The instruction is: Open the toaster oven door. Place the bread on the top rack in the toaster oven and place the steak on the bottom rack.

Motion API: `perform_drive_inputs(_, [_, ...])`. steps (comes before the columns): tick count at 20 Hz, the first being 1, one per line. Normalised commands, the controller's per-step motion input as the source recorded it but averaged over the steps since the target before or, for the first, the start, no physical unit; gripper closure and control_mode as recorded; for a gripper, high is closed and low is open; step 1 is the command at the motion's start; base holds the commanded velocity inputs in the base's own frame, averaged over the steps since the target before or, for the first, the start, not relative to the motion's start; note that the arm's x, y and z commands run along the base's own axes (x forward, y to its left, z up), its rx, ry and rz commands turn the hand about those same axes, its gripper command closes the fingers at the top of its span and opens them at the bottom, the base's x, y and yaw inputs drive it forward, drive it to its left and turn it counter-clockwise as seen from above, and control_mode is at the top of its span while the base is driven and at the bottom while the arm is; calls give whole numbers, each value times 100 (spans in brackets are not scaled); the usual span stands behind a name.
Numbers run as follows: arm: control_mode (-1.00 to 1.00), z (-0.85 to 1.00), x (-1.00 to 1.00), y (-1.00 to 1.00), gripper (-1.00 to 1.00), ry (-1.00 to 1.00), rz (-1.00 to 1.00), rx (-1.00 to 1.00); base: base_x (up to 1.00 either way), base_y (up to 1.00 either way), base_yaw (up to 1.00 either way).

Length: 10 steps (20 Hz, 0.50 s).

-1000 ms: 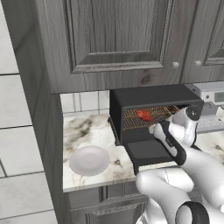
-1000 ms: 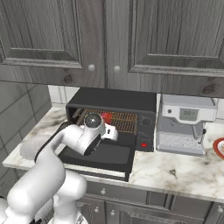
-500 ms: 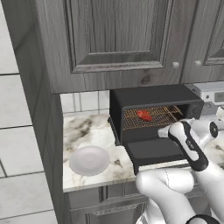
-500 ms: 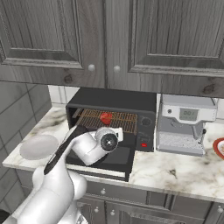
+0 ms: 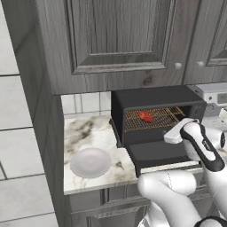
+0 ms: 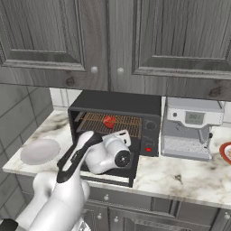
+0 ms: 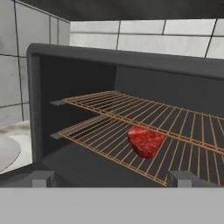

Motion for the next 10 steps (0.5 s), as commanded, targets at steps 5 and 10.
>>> perform_drive_inputs(5, [-100,6,8,0,-100,0,-5,-3,0,0,0])
perform_drive_inputs(10, [-100,0,18,-8,-100,0,-11,-4,0,0,0])
